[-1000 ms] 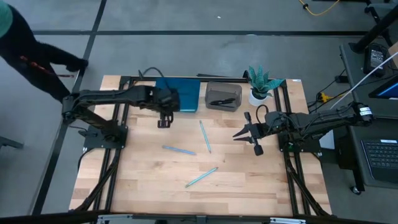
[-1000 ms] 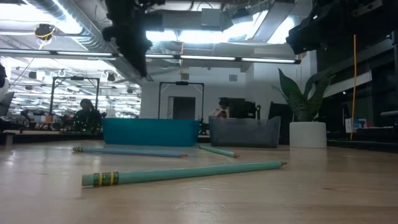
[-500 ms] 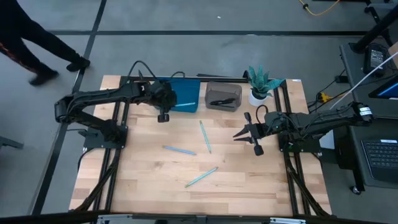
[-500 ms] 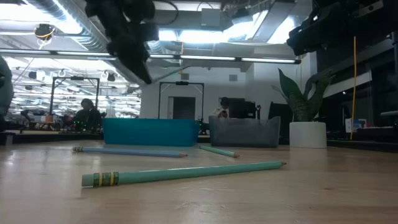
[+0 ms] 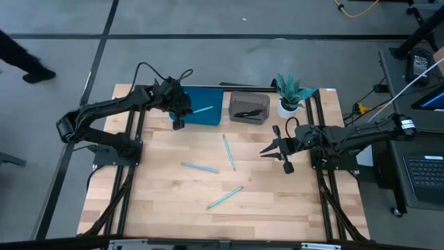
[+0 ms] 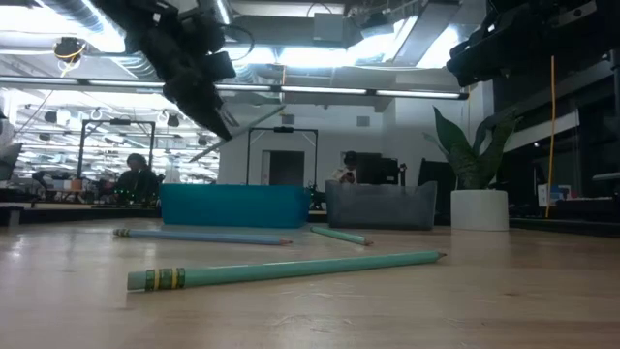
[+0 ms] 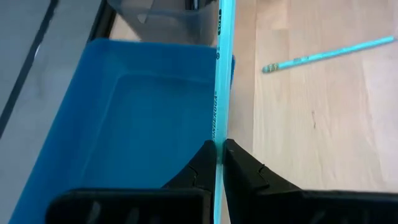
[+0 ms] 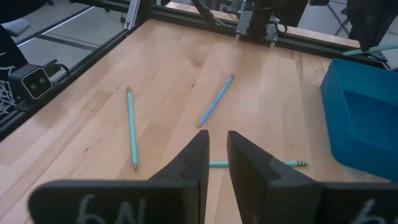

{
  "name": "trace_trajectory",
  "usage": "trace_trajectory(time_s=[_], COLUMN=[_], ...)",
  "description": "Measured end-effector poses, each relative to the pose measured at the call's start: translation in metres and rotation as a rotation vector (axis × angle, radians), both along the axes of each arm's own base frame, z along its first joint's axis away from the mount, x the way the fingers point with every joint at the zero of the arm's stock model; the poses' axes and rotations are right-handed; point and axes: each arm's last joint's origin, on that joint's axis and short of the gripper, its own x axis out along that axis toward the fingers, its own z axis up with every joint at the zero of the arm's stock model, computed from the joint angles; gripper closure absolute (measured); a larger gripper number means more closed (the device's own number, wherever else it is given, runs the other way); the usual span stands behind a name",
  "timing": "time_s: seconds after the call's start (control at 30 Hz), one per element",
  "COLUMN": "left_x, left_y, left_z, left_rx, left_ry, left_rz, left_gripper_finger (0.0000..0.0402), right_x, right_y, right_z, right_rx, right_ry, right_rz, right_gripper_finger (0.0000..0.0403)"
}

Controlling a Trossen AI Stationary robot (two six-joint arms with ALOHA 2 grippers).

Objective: Sort pens & pencils
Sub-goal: Put the light green pencil into the blue bin

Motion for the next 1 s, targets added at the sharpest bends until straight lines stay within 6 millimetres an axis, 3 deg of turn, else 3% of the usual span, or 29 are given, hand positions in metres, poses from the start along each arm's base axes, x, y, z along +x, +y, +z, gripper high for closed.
trace_trajectory(time_s=[0.77,1.0], left_x=[-0.022,-0.023], left_y=[0.037,0.051], left_z=[-0.009,-0.023], left_rx=[0.057,0.035], left_ry=[-0.030,0.006], left_rz=[0.093,0.130], left_gripper_finger=[0.0390,0.0390], right_x=[0.000,0.000], right_y=[0.000,0.000], right_z=[0.000,0.000], right_rx=[0.000,-0.003], right_ry=[-0.003,-0.005], right_rz=[-0.001,0.000], right_gripper_finger=[0.0343,0.0343])
